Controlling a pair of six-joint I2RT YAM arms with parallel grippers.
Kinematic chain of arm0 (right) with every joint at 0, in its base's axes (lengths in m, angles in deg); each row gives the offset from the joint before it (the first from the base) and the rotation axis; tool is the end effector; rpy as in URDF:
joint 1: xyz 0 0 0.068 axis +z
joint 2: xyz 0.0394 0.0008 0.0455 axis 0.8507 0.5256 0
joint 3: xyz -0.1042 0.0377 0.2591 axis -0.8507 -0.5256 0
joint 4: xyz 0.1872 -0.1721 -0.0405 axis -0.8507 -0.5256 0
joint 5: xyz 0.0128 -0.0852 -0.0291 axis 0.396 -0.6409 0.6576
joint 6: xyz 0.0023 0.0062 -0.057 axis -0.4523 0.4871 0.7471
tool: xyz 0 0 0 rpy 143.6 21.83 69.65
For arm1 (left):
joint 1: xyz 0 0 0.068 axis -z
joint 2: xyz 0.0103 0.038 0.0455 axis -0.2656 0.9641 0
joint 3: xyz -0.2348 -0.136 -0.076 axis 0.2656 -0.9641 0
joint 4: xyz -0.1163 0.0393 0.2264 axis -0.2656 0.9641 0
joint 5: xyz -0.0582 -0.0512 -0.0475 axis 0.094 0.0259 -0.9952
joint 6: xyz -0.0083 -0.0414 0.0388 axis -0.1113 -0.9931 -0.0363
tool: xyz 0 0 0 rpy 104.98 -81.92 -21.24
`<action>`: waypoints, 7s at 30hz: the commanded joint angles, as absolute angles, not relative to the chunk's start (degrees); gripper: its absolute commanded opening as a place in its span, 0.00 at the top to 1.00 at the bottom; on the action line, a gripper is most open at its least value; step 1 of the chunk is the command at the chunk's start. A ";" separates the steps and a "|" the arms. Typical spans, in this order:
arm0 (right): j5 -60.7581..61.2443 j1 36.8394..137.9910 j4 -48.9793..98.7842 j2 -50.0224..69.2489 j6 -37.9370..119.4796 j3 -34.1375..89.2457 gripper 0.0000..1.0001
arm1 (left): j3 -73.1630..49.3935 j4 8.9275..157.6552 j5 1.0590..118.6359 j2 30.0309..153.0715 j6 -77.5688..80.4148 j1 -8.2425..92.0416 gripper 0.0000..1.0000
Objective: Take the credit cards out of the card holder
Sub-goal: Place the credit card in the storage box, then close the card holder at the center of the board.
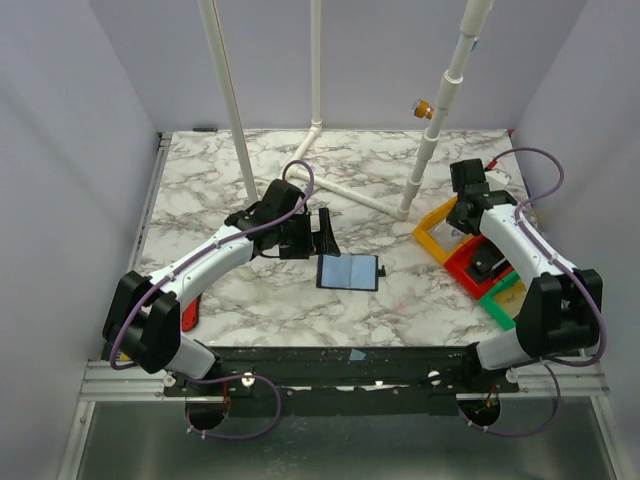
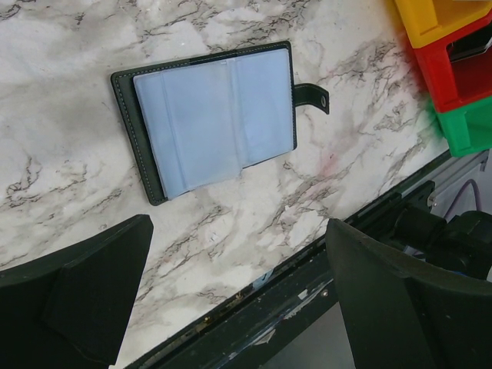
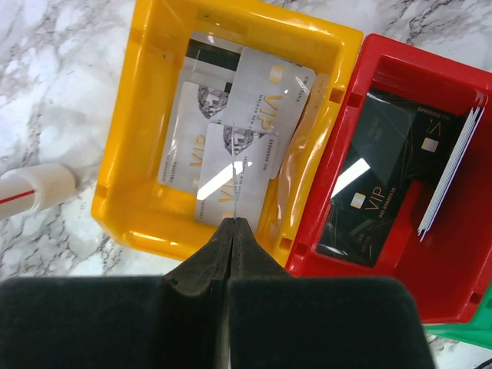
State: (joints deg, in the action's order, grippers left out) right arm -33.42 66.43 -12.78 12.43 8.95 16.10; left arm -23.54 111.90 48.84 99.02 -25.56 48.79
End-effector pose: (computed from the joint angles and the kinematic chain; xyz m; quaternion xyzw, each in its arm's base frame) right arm 0.2960 0.0243 0.2668 0.3062 0.8873 -0.0920 0.3324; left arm 0.2478 -0.1794 0.2639 0.0170 0.9248 -0.3302 0.1883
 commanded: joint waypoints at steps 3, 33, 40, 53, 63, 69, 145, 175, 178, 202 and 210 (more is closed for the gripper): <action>-37.98 66.11 -13.27 14.79 9.46 17.43 0.99 | -24.08 110.99 47.53 97.66 -24.78 48.91 0.02; -20.37 66.69 -10.70 5.44 11.96 13.55 0.31 | -25.38 110.31 49.02 98.74 -26.26 48.89 0.02; -16.01 71.99 -8.23 3.91 10.06 8.79 0.30 | -26.11 109.80 50.01 100.01 -26.90 48.96 0.01; -18.53 94.52 -4.91 10.18 3.20 9.32 0.43 | -29.24 106.08 51.23 105.62 -28.55 47.77 0.28; -17.97 98.71 -2.46 17.68 2.75 9.67 0.69 | -30.05 104.48 52.59 110.08 -28.78 46.26 0.80; -20.16 98.71 -3.04 20.16 3.02 9.93 0.70 | -29.52 104.60 54.77 112.68 -28.18 45.72 1.00; -18.12 98.71 3.61 27.82 3.48 3.61 0.85 | -18.60 99.35 38.75 117.80 -35.20 50.01 1.00; -26.49 98.71 -6.99 11.22 3.00 8.75 0.81 | -12.43 101.22 42.45 128.87 -36.68 53.87 1.00; -27.48 98.70 -7.12 10.12 2.95 7.90 0.78 | -11.87 101.95 43.19 129.98 -36.91 54.40 1.00; -17.59 96.15 5.31 10.19 2.80 -0.40 0.75 | -14.12 103.36 55.79 125.15 -40.95 57.36 1.00; -16.04 96.07 6.98 12.83 3.60 1.25 0.75 | -15.29 106.62 58.04 116.96 -37.29 56.22 1.00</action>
